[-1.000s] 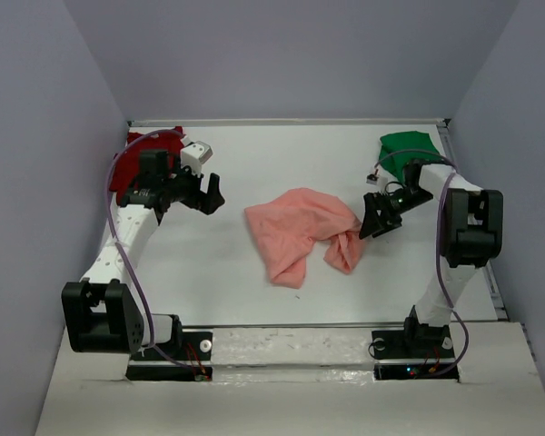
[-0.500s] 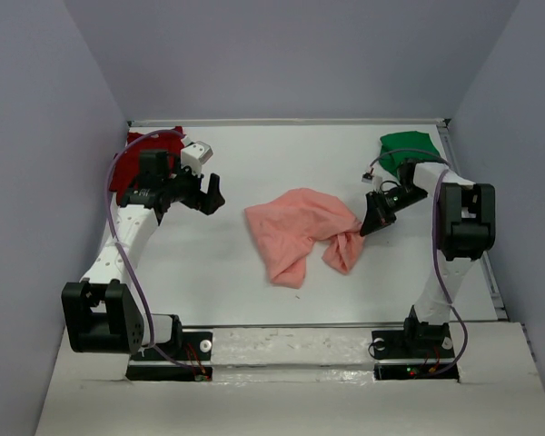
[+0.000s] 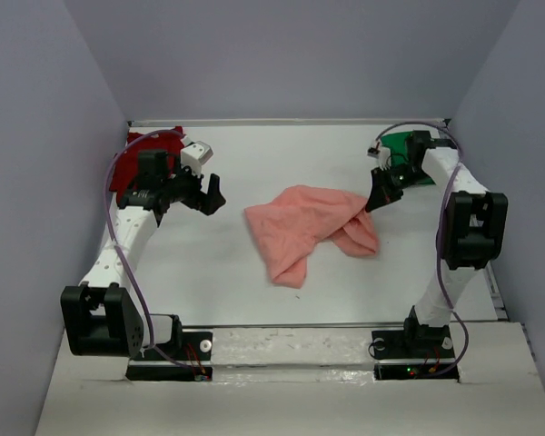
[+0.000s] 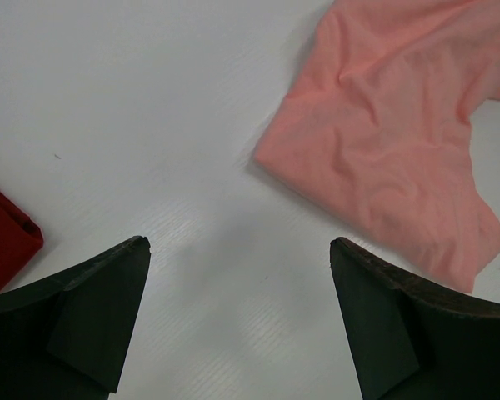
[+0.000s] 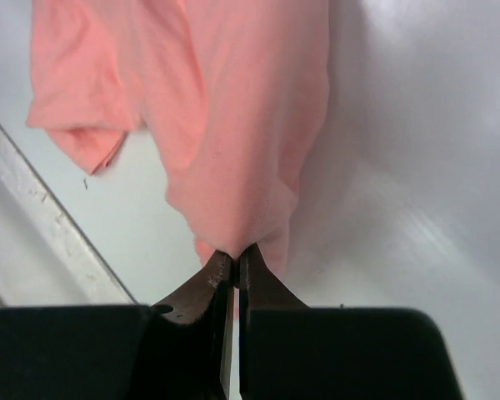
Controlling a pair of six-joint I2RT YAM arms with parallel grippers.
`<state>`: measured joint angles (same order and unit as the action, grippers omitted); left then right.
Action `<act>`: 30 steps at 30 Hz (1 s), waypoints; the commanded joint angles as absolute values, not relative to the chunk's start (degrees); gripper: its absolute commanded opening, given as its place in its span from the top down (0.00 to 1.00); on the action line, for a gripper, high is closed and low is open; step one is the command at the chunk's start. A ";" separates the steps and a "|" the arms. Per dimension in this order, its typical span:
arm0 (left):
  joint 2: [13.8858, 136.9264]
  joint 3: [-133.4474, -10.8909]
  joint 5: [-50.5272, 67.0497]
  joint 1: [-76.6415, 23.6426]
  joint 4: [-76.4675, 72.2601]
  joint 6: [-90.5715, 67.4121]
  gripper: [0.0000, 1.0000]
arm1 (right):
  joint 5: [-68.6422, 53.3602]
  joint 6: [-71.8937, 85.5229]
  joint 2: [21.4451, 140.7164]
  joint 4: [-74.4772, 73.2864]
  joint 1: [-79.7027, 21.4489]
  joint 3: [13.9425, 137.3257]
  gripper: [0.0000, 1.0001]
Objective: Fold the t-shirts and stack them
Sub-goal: Flatten out the tshirt
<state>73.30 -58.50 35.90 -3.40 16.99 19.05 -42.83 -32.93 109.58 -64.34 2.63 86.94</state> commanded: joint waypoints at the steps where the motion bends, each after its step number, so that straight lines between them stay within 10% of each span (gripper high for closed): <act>1: 71.45 -57.92 37.62 -3.69 16.79 19.25 0.01 | -39.31 -31.56 101.00 -63.55 0.01 99.99 1.00; 18: 71.01 -57.22 37.36 -6.32 16.70 19.69 0.01 | -17.67 -30.68 95.36 -54.50 -9.05 102.39 1.00; 30: 71.01 -57.48 35.86 -7.47 17.14 20.30 0.01 | -44.02 -28.12 101.78 -65.56 -11.69 104.27 1.00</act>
<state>73.06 -57.56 35.79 -7.07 17.17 19.51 -32.29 -29.08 100.51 -61.04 -10.37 106.89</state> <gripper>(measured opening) 0.989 0.039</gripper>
